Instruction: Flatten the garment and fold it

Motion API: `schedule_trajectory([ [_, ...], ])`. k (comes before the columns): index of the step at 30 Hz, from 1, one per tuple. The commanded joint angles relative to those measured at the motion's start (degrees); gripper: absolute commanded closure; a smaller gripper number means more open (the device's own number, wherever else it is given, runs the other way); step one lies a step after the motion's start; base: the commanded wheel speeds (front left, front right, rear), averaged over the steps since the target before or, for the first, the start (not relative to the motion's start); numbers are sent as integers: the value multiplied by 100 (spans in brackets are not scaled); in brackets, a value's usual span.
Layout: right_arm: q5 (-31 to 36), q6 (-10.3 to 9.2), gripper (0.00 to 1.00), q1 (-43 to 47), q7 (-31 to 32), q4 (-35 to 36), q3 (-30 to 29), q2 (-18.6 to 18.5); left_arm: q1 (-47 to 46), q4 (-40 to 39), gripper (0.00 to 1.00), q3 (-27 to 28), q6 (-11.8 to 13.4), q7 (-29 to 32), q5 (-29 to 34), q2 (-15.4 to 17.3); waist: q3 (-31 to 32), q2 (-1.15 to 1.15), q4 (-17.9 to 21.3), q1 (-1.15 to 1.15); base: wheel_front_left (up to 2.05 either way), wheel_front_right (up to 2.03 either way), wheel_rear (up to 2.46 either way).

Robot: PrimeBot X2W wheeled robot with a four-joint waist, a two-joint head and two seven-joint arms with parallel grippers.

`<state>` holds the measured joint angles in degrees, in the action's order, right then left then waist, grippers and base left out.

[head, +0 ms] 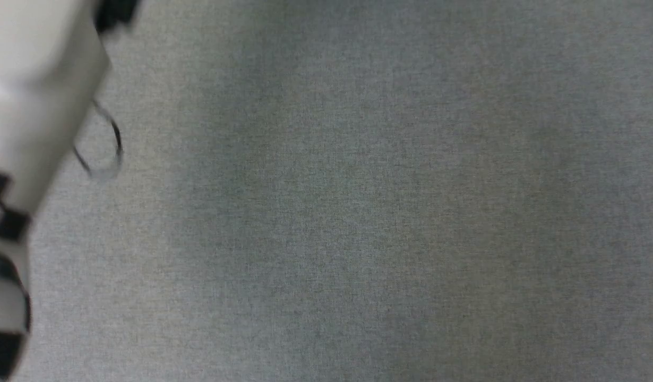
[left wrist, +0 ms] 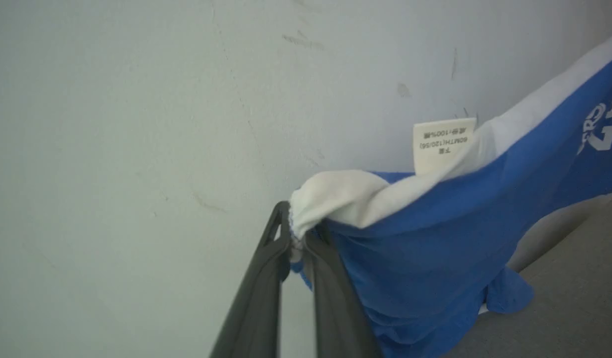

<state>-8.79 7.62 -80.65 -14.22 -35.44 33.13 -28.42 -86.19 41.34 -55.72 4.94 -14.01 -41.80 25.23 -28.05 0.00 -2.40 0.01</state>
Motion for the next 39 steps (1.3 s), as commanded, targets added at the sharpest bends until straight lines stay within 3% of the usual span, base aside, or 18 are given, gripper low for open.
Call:
schedule_trajectory([
  [1,6,-13,100,276,-45,74,31,34,347,-89,100,35,73,-53,-61,62,148,0,22,-1,0,0,0],
  [10,-31,-13,100,3172,-76,1511,-120,-152,3522,-1794,100,788,889,-97,23,542,1038,0,37,-1,0,0,0],
  [23,-107,-13,100,7086,-64,2523,-468,-209,7125,-2949,100,996,1445,-98,99,1106,2370,0,168,-1,0,0,0],
  [32,55,-13,100,9148,210,3350,-1185,100,8629,-3798,100,899,2125,40,-121,1360,2785,0,36,-1,0,0,0],
  [39,281,-13,100,9085,353,3805,-1789,198,8256,-4209,100,827,2145,217,106,1407,2634,0,-150,-1,0,0,0],
])
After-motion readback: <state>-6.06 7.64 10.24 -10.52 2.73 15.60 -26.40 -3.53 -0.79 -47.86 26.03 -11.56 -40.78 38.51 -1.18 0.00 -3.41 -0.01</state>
